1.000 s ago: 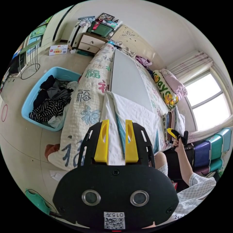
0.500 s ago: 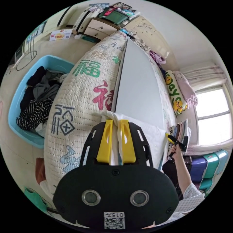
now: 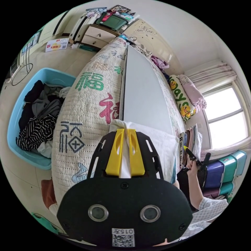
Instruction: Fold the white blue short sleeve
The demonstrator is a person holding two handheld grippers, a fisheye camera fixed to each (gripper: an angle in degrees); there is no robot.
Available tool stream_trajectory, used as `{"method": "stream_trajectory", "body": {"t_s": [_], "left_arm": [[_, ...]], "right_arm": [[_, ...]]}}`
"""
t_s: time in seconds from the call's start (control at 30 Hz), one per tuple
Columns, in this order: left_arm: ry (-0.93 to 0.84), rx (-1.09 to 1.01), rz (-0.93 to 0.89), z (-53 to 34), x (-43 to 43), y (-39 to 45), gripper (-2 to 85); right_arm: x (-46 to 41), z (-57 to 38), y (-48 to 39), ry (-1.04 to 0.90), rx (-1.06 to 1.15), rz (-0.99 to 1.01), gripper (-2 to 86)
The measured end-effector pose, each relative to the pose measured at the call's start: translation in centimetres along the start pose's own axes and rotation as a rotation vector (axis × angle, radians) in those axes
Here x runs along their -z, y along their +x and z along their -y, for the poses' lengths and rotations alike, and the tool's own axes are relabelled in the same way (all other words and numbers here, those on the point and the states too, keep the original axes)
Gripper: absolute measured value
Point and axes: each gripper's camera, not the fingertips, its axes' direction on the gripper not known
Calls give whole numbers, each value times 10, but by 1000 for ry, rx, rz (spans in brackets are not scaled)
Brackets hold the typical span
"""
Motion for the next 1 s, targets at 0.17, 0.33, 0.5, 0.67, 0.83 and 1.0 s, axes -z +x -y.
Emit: {"method": "stream_trajectory", "body": {"t_s": [0.17, 0.33, 0.5, 0.67, 0.83, 1.0], "left_arm": [[-20, -13, -3, 0, -7, 3, 9], [-38, -42, 22, -2, -9, 7, 7], [-48, -54, 3, -2, -13, 4, 1], [-34, -59, 12, -3, -12, 2, -4], [-10, -79, 121, -10, -17, 9, -4], [-15, -79, 146, -22, -7, 12, -3]], "right_arm": [[12, -42, -175, -139, 428, 454, 91], [-15, -66, -311, -252, 706, 413, 96], [-25, -66, -342, -244, 824, 255, 64], [-13, -55, -335, -251, 804, 314, 12], [-22, -55, -324, -286, 784, 353, 14], [-21, -59, -296, -325, 705, 442, 42]]}}
